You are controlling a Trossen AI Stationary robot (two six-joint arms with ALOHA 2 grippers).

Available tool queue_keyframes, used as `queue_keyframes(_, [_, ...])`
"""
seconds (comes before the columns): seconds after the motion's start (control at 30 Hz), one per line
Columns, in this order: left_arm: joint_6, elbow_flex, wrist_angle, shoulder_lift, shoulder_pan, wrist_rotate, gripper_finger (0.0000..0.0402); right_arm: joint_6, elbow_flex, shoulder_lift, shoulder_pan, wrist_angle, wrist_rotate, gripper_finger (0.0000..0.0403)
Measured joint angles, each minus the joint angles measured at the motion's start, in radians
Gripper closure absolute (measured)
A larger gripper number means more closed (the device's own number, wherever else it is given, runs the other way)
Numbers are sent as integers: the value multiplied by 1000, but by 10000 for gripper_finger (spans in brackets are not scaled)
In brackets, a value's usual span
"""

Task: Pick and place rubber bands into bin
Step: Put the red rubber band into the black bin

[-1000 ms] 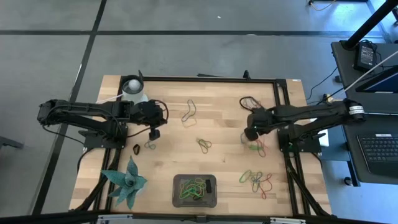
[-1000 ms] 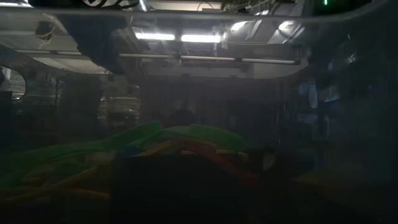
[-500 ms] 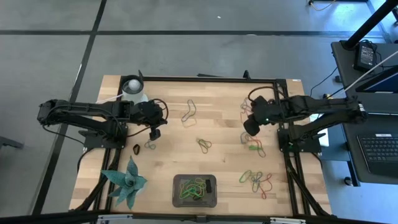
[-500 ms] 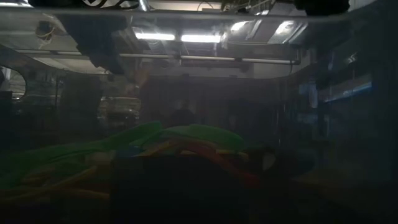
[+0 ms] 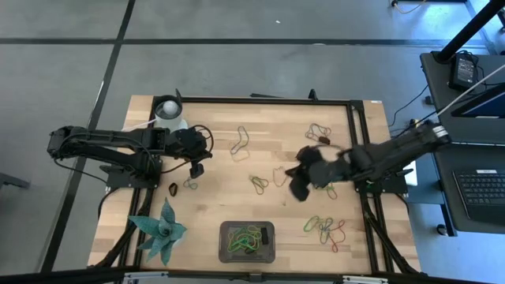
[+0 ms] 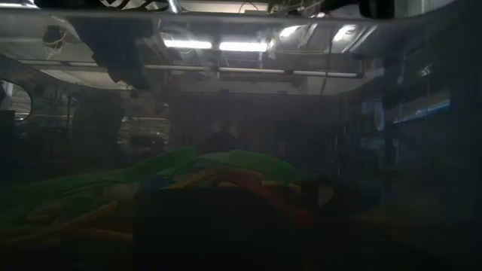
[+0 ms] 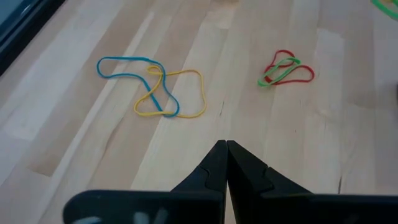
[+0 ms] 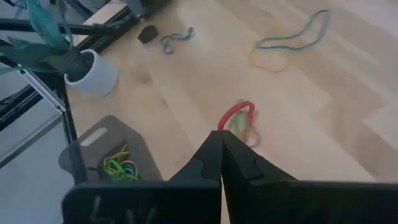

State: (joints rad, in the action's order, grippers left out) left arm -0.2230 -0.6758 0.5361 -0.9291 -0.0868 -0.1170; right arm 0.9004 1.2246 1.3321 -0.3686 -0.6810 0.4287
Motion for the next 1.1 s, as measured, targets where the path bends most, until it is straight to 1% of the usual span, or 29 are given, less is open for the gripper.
queue_keyframes(0.13, [12,0,26,0,0,0,398,30,156,172,-48,-2,28,403])
queue_keyframes(0.3, [60,0,72,0,0,0,398,-19,444,398,-93,-17,36,403])
queue_keyframes(0.5, [83,0,127,0,0,0,398,-42,818,644,-158,-126,51,403])
queue_keyframes(0.63, [101,0,130,0,0,0,398,-17,1004,773,-192,-191,49,403])
queue_keyframes(0.73, [106,0,130,0,0,0,398,19,1091,851,-204,-231,50,403])
queue_keyframes(0.8, [110,0,129,0,0,0,398,44,1118,892,-205,-241,50,403])
queue_keyframes(0.9, [126,0,128,0,0,-1,398,91,1123,937,-205,-240,39,403])
queue_keyframes(1.1, [133,0,127,0,0,-1,398,167,1123,1039,-203,-240,-65,403])
